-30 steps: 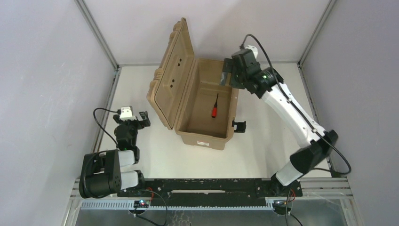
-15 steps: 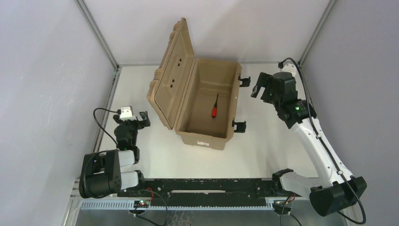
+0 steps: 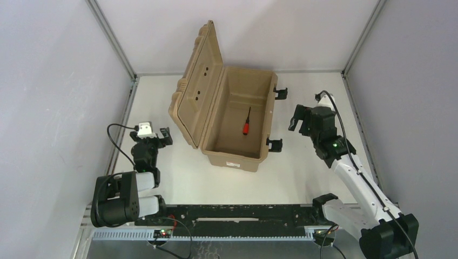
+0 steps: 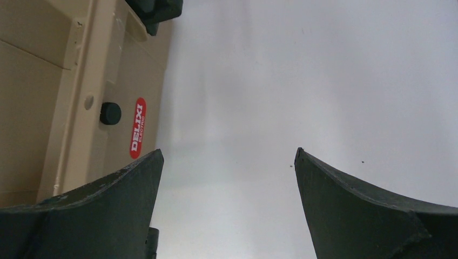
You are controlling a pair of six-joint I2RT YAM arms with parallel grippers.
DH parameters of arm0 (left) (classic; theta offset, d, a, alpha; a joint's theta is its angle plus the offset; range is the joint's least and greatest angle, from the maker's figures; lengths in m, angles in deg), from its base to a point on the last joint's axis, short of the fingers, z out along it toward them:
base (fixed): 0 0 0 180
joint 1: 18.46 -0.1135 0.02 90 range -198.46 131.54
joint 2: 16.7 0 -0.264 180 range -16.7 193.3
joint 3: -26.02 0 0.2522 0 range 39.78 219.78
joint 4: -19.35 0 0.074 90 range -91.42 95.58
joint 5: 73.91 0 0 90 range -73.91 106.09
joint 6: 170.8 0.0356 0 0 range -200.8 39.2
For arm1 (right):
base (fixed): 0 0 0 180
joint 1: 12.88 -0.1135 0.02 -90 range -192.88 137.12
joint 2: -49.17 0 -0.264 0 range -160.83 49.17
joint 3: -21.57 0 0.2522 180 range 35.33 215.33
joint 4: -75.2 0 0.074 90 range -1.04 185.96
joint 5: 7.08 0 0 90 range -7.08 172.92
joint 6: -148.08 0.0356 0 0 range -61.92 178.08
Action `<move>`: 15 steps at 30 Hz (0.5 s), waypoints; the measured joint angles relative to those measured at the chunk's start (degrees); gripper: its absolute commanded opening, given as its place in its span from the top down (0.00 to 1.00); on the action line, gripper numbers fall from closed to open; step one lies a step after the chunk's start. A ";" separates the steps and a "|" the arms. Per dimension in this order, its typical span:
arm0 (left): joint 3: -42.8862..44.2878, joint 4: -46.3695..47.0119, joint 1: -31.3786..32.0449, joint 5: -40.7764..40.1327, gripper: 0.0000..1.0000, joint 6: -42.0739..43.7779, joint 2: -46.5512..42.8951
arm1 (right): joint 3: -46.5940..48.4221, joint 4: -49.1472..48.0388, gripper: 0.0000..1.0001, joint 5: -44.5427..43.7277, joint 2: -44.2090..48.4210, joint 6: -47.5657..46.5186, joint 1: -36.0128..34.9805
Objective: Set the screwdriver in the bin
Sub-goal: Reset both arms
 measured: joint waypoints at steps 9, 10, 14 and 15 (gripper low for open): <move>0.00 0.17 0.00 0.00 0.00 0.00 0.00 | -5.01 -5.86 0.00 -0.98 1.57 -0.20 0.02; 0.00 0.17 0.00 -0.02 0.00 0.00 0.00 | -5.29 -6.25 0.00 -1.16 1.77 -0.26 0.02; 0.00 0.17 0.00 0.00 0.00 0.00 0.00 | -5.79 -7.65 0.00 -1.57 1.90 -0.31 0.07; 0.00 0.17 0.00 0.00 0.00 0.00 0.00 | -5.88 -7.96 0.00 -1.57 1.92 -0.31 0.09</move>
